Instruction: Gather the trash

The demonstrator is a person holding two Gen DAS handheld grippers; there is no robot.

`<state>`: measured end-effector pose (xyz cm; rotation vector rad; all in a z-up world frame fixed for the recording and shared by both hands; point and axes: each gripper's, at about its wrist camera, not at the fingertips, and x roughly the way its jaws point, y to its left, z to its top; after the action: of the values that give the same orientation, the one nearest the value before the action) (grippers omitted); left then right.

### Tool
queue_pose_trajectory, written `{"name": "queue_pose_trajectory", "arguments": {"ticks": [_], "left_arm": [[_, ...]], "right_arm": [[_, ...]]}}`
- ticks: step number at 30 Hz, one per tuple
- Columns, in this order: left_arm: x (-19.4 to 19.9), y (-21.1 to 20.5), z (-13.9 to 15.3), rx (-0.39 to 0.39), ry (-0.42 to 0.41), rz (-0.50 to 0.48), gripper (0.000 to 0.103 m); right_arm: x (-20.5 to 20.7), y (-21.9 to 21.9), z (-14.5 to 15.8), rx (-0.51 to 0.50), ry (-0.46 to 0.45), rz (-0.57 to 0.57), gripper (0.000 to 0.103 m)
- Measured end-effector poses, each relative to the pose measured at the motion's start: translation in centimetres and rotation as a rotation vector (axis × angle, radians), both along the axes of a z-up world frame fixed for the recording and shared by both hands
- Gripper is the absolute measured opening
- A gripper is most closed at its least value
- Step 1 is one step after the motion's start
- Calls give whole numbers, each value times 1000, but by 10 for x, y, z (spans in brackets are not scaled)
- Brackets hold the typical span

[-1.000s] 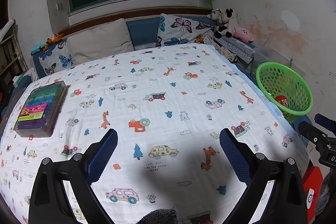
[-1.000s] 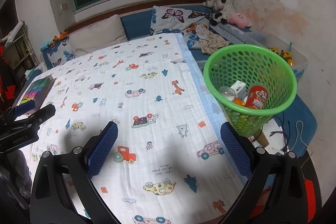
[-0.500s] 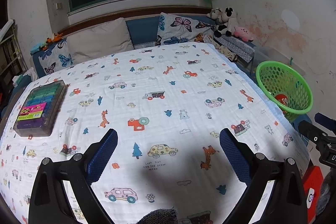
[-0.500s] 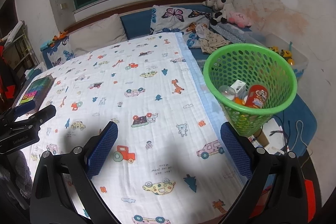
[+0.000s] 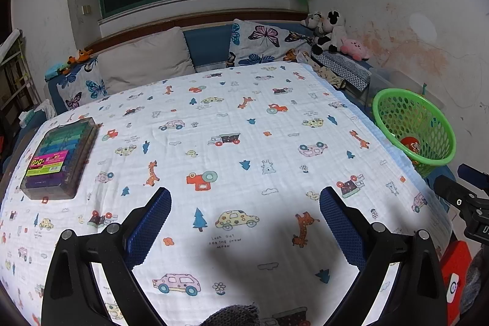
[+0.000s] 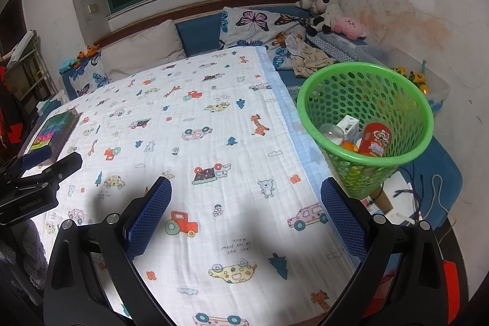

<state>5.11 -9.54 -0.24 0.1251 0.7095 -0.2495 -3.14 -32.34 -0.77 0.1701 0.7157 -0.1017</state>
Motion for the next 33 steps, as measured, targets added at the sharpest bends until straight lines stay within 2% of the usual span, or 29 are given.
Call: {"name": "queue_pose_trajectory", "arguments": {"ticks": [33], "left_arm": [[-6,3,2,2,-17,13,94]], "right_arm": [[4,7,-1,6,1,37,97]]}}
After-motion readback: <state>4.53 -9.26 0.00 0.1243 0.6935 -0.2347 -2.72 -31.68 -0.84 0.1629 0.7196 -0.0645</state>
